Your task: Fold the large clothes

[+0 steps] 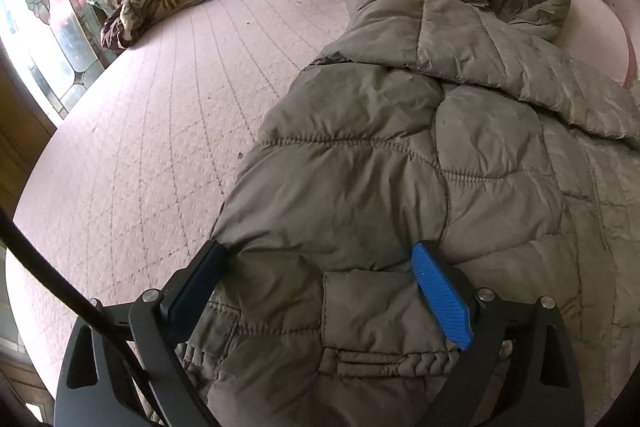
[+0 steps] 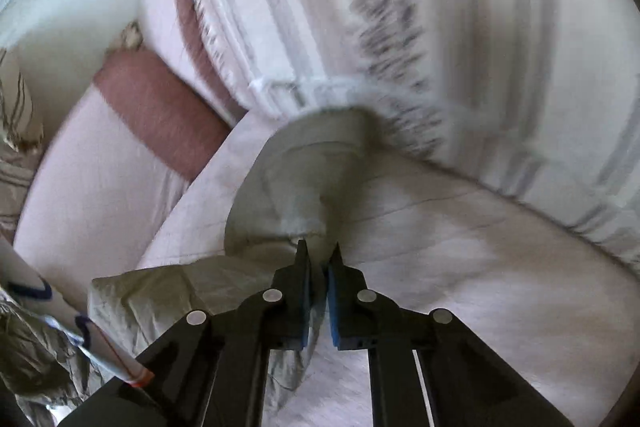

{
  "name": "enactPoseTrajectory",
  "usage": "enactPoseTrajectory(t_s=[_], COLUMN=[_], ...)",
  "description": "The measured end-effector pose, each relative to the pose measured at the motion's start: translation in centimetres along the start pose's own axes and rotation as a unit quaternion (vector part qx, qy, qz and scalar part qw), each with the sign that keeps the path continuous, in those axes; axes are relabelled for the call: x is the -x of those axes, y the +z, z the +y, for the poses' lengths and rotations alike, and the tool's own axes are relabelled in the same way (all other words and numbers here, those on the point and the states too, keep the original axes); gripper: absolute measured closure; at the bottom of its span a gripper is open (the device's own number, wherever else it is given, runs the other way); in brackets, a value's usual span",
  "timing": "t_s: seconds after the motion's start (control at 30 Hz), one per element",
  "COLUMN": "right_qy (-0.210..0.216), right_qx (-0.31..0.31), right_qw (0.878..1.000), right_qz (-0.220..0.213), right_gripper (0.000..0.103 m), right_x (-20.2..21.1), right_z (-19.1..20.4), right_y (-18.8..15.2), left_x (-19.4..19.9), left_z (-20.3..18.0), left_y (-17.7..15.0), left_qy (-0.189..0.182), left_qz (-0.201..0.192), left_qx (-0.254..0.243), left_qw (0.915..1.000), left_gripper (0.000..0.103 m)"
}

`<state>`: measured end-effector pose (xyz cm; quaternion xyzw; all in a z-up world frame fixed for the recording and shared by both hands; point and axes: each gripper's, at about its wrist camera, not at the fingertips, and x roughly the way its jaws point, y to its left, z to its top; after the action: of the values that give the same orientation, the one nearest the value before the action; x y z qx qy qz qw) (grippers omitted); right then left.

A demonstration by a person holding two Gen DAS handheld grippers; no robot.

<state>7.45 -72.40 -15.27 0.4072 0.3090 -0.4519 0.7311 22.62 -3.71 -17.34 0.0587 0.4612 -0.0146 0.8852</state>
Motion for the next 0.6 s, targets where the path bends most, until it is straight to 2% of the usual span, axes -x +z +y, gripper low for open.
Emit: enactPoseTrajectory(t_s=[0.1, 0.23, 0.4, 0.53, 0.6], right_qy=[-0.015, -0.013, 0.057, 0.113, 0.135], right_qx=[0.027, 0.095, 0.164, 0.233, 0.275], right_qw=[0.999, 0.994, 0.983, 0.965, 0.952], right_qz=[-0.018, -0.052, -0.055, -0.030, -0.013], right_gripper=[0.097, 0.097, 0.097, 0.097, 0.097], right_x=[3.2, 8.1, 13.4, 15.7, 16.1], right_z=[1.4, 6.1, 13.0, 19.1, 22.1], right_y=[-0.5, -2.2, -6.6, -13.1, -17.2], left_x=[0.8, 2.6, 5.0, 5.6, 5.7], left_z=[0.5, 1.8, 3.7, 6.4, 8.0], left_y=[0.1, 0.4, 1.2, 1.7, 1.9], left_qy=[-0.017, -0.062, -0.065, -0.065, -0.064], left_qz=[0.005, 0.002, -0.036, -0.041, -0.039], left_qx=[0.008, 0.036, 0.058, 0.095, 0.120], left_qw=[0.9998, 0.9974, 0.9956, 0.9925, 0.9899], left_gripper=[0.009, 0.009, 0.009, 0.009, 0.009])
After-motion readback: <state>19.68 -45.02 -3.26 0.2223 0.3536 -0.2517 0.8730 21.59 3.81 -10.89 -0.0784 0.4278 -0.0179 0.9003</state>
